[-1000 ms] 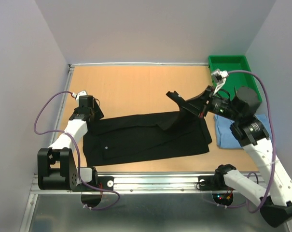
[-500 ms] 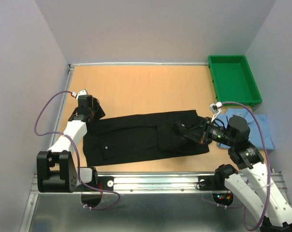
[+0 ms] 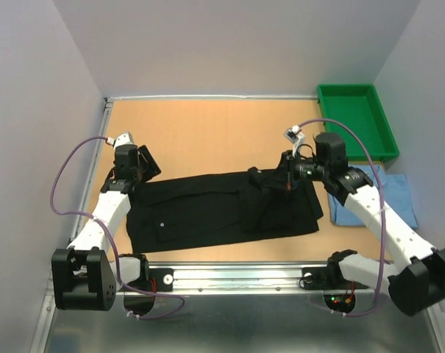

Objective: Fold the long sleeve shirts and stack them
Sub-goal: Fold the shirt

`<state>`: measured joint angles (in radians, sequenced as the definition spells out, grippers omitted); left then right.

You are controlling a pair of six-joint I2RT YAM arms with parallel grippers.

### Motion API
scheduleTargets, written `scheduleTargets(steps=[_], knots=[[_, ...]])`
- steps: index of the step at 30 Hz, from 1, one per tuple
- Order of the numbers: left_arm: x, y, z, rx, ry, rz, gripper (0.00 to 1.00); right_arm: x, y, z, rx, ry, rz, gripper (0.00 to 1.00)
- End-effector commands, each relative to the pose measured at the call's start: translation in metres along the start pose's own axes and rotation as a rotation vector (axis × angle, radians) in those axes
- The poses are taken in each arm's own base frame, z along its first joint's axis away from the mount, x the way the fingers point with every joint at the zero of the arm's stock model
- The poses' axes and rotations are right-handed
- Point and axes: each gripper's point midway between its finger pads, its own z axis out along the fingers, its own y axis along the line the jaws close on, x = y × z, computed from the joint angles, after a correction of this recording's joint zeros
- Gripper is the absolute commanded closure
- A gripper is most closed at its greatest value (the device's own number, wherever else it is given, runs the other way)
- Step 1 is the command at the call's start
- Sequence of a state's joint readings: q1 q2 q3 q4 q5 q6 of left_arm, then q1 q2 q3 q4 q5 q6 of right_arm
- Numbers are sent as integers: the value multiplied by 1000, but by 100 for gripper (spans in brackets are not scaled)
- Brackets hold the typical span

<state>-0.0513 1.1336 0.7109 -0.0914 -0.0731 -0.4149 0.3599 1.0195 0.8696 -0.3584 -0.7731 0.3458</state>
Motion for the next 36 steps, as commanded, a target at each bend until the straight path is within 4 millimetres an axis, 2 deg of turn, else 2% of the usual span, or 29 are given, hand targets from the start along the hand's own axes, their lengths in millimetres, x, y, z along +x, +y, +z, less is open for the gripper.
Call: scheduleTargets(steps=[1, 4, 5, 6, 7, 8, 10, 11, 12, 13, 14, 16, 18, 19, 21, 22, 23, 25, 27, 28, 30, 31, 32, 34, 35, 36], knots=[[-11, -8, -5, 46, -58, 39, 30, -29, 37, 21, -201, 44, -257, 83], [-20, -9, -9, 51, -93, 48, 30, -32, 44, 44, -245, 87, -318, 82], [-22, -7, -10, 38, -104, 48, 30, -22, 42, 62, -269, 138, -332, 82], [-25, -6, -12, 33, -118, 48, 30, -18, 43, 70, -283, 160, -345, 82], [-27, -5, -14, 27, -128, 48, 30, -22, 49, 78, -297, 162, -375, 80], [-29, -3, -15, 21, -137, 46, 30, -13, 55, 89, -327, 189, -423, 80], [-33, 0, -19, 6, -159, 43, 30, -8, 50, 113, -324, 227, -446, 79], [-32, 1, -20, 1, -162, 41, 30, -1, 58, 123, -346, 250, -465, 79], [-33, 3, -20, -7, -169, 40, 30, 8, 51, 139, -352, 286, -465, 79], [-33, 4, -21, -13, -172, 39, 30, 12, 53, 146, -373, 302, -474, 79], [-35, 4, -22, -18, -176, 38, 30, 11, 68, 152, -422, 301, -514, 79], [-37, 6, -23, -25, -184, 31, 30, 20, 72, 175, -453, 335, -529, 79], [-36, 9, -24, -38, -189, 25, 30, 27, 76, 190, -485, 361, -526, 79], [-35, 10, -25, -39, -188, 21, 30, 41, 76, 202, -506, 400, -513, 79], [-36, 8, -28, -27, -197, 8, 30, 42, 86, 214, -535, 397, -552, 78], [-35, 8, -29, -26, -198, 5, 30, 46, 86, 221, -532, 405, -561, 78], [-36, 8, -29, -23, -202, 1, 30, 58, 87, 232, -539, 428, -572, 78], [-33, 7, -30, -18, -196, -7, 30, 60, 90, 244, -531, 426, -596, 77], [-34, 4, -33, -1, -192, -10, 30, 71, 90, 254, -523, 438, -630, 77], [-34, 3, -35, 3, -185, -16, 30, 68, 85, 262, -463, 423, -662, 77], [-39, -2, -43, 31, -200, -26, 30, 71, 89, 267, -424, 411, -729, 77], [-39, -3, -47, 37, -203, -36, 30, 63, 87, 271, -361, 378, -765, 77], [-40, -3, -50, 40, -210, -43, 30, 63, 92, 272, -362, 366, -785, 77], [-47, -4, -62, 46, -242, -57, 30, 46, 101, 274, -336, 289, -809, 77], [-51, -2, -69, 41, -262, -71, 30, 45, 99, 274, -322, 274, -800, 78], [-53, -2, -72, 39, -269, -74, 30, 33, 105, 276, -315, 218, -816, 77]])
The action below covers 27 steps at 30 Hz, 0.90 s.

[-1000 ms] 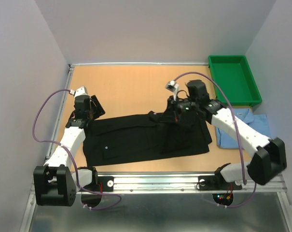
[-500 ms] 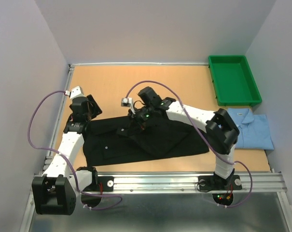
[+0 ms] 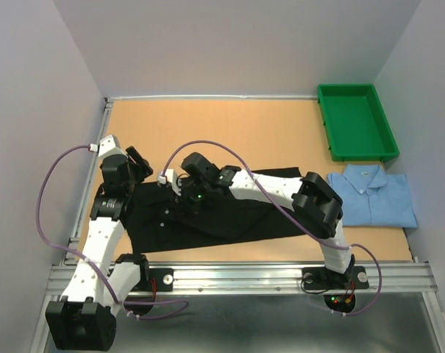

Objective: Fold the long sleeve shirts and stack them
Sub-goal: Fold the shirt

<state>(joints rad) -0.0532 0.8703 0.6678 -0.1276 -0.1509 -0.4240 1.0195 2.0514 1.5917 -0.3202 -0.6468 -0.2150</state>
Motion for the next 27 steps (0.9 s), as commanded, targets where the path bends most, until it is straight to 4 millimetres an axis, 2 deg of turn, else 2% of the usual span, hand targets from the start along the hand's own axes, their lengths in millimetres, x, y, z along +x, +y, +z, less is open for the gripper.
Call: scheduleTargets(steps=[1, 4, 8, 11, 15, 18, 19, 21, 22, 23, 24, 25, 27], knots=[[-25, -6, -19, 17, -77, -41, 30, -84, -19, -34, 208, -227, -166, 78], [-32, -5, -25, 6, -90, -35, 30, -106, -20, -54, 283, -314, -199, 77], [-35, -4, -29, -3, -98, -41, 30, -110, -20, -56, 292, -340, -212, 76], [-35, -3, -32, -3, -101, -51, 30, -105, -19, -46, 257, -347, -199, 75], [-29, 0, -33, -8, -88, -52, 30, -78, -26, -16, 201, -290, -158, 73], [-25, 1, -34, -7, -77, -65, 30, -62, -15, -2, 116, -260, -126, 61], [-23, 2, -34, -9, -75, -70, 30, -59, -12, 0, 102, -255, -116, 45], [-18, 5, -35, -18, -65, -76, 30, -52, -7, 0, 88, -241, -93, 31], [-15, 6, -34, -23, -59, -77, 30, -58, -4, -10, 104, -255, -94, 19], [-13, 8, -35, -28, -55, -79, 30, -62, -3, -16, 125, -263, -92, 15], [-9, 9, -35, -34, -42, -80, 30, -57, -4, -21, 153, -254, -73, 12], [-9, 10, -36, -34, -38, -78, 30, -57, -15, -30, 235, -253, -59, 8], [1, 11, -36, -39, 0, -81, 30, -55, -21, -54, 326, -236, -27, 6]])
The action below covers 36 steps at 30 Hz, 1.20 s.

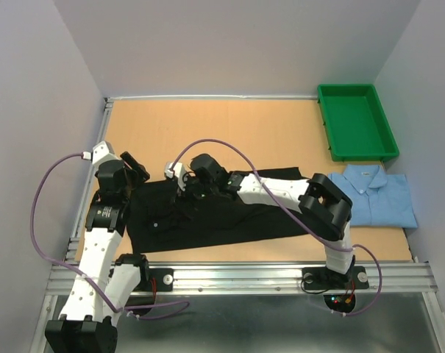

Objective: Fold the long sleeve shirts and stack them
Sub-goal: Fold the shirt

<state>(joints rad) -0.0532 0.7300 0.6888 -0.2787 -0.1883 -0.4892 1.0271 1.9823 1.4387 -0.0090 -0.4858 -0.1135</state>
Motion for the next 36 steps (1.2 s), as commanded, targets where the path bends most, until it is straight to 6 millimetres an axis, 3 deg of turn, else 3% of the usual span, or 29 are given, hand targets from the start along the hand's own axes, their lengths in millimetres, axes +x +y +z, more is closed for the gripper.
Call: scheduleTargets(steps=[1, 3, 4, 6, 7, 8, 12, 13, 17, 25, 30, 36], knots=[[13, 4, -3, -10, 47, -14, 30, -39, -18, -54, 211, -62, 13, 6], [29, 8, -2, -26, 112, -16, 30, -39, -40, -81, 294, -69, 110, 6], [35, 10, -2, -34, 134, -25, 30, -18, -59, -96, 360, -37, 189, 8], [51, 14, 1, -48, 190, -26, 30, -14, -70, -124, 433, -65, 299, 10], [56, 15, 1, -51, 205, -30, 30, -3, -76, -134, 471, -60, 343, 11], [58, 13, 2, -42, 216, -41, 31, 21, -91, -150, 555, -48, 431, 13], [63, 9, 3, -34, 245, -63, 31, 68, -108, -203, 703, -73, 656, 18], [68, 11, 5, -43, 266, -60, 31, 67, -108, -219, 724, -113, 692, 20], [92, 12, 12, -43, 352, -57, 31, 119, -114, -258, 846, -137, 881, 24], [109, 9, 37, -41, 396, -52, 31, 185, -125, -281, 997, -98, 1056, 35], [116, 11, 57, -74, 408, -50, 31, 204, -141, -294, 1050, -91, 1080, 40], [123, 12, 97, -140, 416, -51, 31, 223, -172, -301, 1119, -99, 1083, 43]])
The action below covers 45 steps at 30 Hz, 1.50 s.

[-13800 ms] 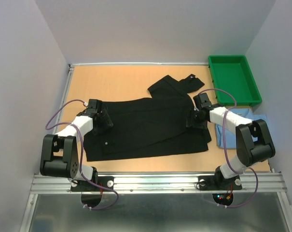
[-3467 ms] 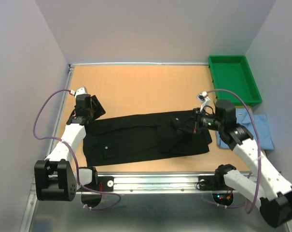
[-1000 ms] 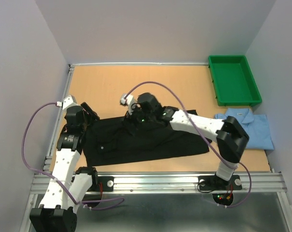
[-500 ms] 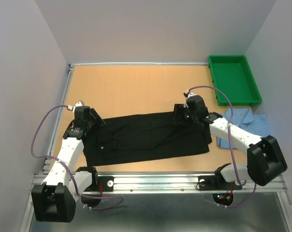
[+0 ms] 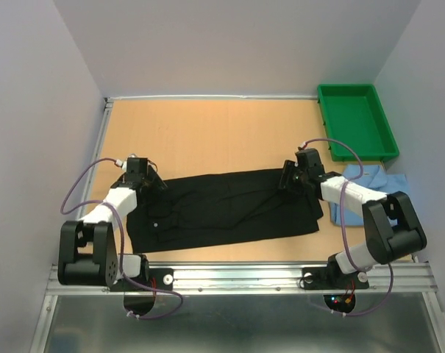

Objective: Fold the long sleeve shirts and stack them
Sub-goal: Fold the shirt

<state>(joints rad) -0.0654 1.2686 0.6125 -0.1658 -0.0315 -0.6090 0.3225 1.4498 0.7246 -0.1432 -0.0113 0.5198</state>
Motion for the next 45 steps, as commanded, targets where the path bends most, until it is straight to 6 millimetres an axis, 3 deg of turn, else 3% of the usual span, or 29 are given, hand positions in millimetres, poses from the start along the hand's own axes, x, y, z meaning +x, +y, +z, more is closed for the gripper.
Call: scheduleTargets(steps=[1, 6, 11, 14, 15, 18, 19, 21, 22, 26, 28, 31, 38, 45], knots=[[-34, -23, 16, 20, -76, -21, 31, -22, -10, 18, 22, -76, 7, 43], [-49, -39, 46, -1, -42, -21, 31, -36, -23, 40, 71, -74, 0, 43], [-82, -72, 53, 57, -64, 2, 32, -77, -21, 55, 75, -139, -21, 43], [-100, -84, 33, 94, -111, 26, 31, -98, -7, 45, 30, -182, -46, 40], [-111, -89, 15, 119, -155, 28, 31, -103, -1, 39, 8, -193, -57, 39], [-110, -83, -11, 127, -185, 64, 31, -116, 21, 10, -84, -239, -73, 32], [-104, -76, -26, 131, -196, 68, 31, -112, 22, 2, -91, -223, -80, 30], [-93, -67, -37, 135, -191, 79, 31, -117, 36, -21, -157, -246, -96, 22], [-77, -57, -43, 131, -166, 82, 31, -112, 37, -27, -168, -234, -99, 19], [-33, -25, -46, 85, -80, 70, 30, -110, 54, -66, -269, -268, -107, 12], [-14, -9, -44, 53, -52, 51, 31, -102, 55, -72, -287, -262, -100, 11], [-2, 0, -39, 41, -36, 38, 34, -91, 55, -80, -314, -251, -97, 11], [-1, 5, -23, -11, -13, 36, 44, -76, 51, -83, -323, -234, -107, 11], [6, 4, -10, -27, 31, 31, 54, -75, 47, -88, -313, -248, -131, 11]])
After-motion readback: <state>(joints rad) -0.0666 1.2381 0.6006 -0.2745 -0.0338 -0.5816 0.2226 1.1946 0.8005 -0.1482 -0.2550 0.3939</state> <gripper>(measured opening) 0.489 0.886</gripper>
